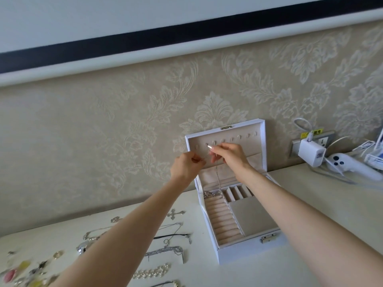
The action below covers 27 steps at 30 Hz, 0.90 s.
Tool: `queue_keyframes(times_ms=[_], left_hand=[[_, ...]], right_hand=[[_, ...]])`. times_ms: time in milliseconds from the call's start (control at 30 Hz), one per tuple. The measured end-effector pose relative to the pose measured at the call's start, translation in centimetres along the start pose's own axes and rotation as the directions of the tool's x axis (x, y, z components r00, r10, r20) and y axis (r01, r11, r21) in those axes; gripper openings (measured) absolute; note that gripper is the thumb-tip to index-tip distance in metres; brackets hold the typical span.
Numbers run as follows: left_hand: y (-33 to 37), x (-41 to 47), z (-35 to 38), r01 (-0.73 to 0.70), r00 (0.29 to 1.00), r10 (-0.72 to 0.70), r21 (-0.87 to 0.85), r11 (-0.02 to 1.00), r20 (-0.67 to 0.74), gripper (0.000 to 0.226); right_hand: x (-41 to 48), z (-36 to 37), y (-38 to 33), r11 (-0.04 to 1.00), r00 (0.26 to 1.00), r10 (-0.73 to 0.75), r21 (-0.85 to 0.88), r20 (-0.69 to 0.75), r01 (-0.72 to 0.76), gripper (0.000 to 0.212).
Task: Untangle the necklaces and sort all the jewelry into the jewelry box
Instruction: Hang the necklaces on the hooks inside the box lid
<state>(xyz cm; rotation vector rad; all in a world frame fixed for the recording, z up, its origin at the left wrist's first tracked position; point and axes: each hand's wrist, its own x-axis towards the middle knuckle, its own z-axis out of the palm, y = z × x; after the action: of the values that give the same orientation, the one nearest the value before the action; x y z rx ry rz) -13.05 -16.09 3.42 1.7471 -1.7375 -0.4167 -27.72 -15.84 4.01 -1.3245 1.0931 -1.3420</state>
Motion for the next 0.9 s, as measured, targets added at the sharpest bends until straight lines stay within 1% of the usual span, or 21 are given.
queue_keyframes(times_ms=[67,133,167,200,233,267,300,367,400,433,500,533,633,700,767,833,867,900], left_hand=[[-0.1,0.0,-0.1,0.0,0.994,0.008,-0.073,0.997,0.11,0.014],[0.5,-0.4,-0.2,0.047,0.963,-0.003,-0.153,0.987,0.271,0.019],[0.9,-0.7,-0.2,0.109,0.933,-0.033,-0.194,0.975,0.359,0.02],[1.3,-1.0,-0.1,0.205,0.894,-0.078,-0.248,0.947,0.442,0.02],[1.8,-1.3,-0.1,0.317,0.849,-0.116,-0.321,0.892,0.515,0.02],[2.0,-1.4,-0.1,0.418,0.812,-0.136,-0.402,0.814,0.568,0.018],[2.1,-1.4,-0.1,0.497,0.789,-0.141,-0.485,0.72,0.598,0.016],[2.1,-1.0,-0.3,0.569,0.785,-0.152,-0.603,0.559,0.601,0.015],[2.2,-0.8,-0.4,0.568,0.798,-0.168,-0.629,0.53,0.578,0.016],[2.2,-0.7,-0.6,0.546,0.819,-0.189,-0.636,0.546,0.541,0.015],[2.4,-0.7,-0.8,0.477,0.864,-0.216,-0.604,0.638,0.455,0.015],[2.4,-0.7,-0.9,0.449,0.88,-0.215,-0.596,0.666,0.423,0.014],[2.3,-0.4,-1.3,0.409,0.899,-0.185,-0.61,0.679,0.397,0.009],[2.2,-0.3,-1.5,0.381,0.906,-0.169,-0.576,0.724,0.387,0.007],[2.0,0.0,-1.6,0.326,0.918,-0.165,-0.451,0.831,0.36,0.003],[1.6,0.3,-1.6,0.198,0.939,-0.125,-0.208,0.958,0.319,0.004],[1.4,0.4,-1.5,0.118,0.949,-0.09,-0.074,0.99,0.301,0.006],[1.3,0.4,-1.5,0.047,0.956,-0.057,0.043,0.998,0.289,0.008]], right_hand=[[0.1,0.2,-0.8,0.999,1.0,-0.013,0.036,-0.005,0.014,0.017],[0.2,0.4,-1.5,0.995,1.0,0.007,0.1,0.01,-0.008,0.018],[0.2,0.5,-1.8,0.991,0.999,0.021,0.132,0.03,-0.025,0.018],[0.2,0.8,-2.1,0.986,0.998,0.029,0.16,0.054,-0.038,0.017],[0.0,1.0,-2.4,0.982,0.996,0.033,0.181,0.08,-0.047,0.016],[-0.2,1.3,-2.6,0.979,0.994,0.033,0.198,0.104,-0.054,0.015],[-0.5,1.5,-2.8,0.975,0.991,0.035,0.213,0.128,-0.062,0.015],[-1.1,1.7,-3.1,0.964,0.986,0.044,0.254,0.16,-0.084,0.016],[-1.4,1.6,-3.1,0.955,0.986,0.05,0.281,0.159,-0.094,0.017],[-1.6,1.4,-2.9,0.943,0.987,0.06,0.315,0.148,-0.105,0.017],[-2.0,0.7,-2.4,0.909,0.99,0.094,0.397,0.105,-0.128,0.015],[-2.3,0.4,-1.9,0.889,0.99,0.118,0.435,0.083,-0.143,0.013],[-3.2,-0.3,-0.1,0.84,0.978,0.206,0.507,0.027,-0.191,0.008],[-3.9,-0.6,1.0,0.804,0.97,0.244,0.559,0.001,-0.203,0.008],[-4.5,-0.8,1.8,0.775,0.964,0.266,0.597,-0.011,-0.207,0.008],[-4.9,-0.9,2.4,0.778,0.962,0.272,0.591,-0.012,-0.213,0.009],[-5.1,-0.9,2.6,0.787,0.963,0.27,0.578,-0.009,-0.215,0.012],[-5.3,-0.8,2.7,0.797,0.965,0.263,0.563,-0.003,-0.216,0.016]])
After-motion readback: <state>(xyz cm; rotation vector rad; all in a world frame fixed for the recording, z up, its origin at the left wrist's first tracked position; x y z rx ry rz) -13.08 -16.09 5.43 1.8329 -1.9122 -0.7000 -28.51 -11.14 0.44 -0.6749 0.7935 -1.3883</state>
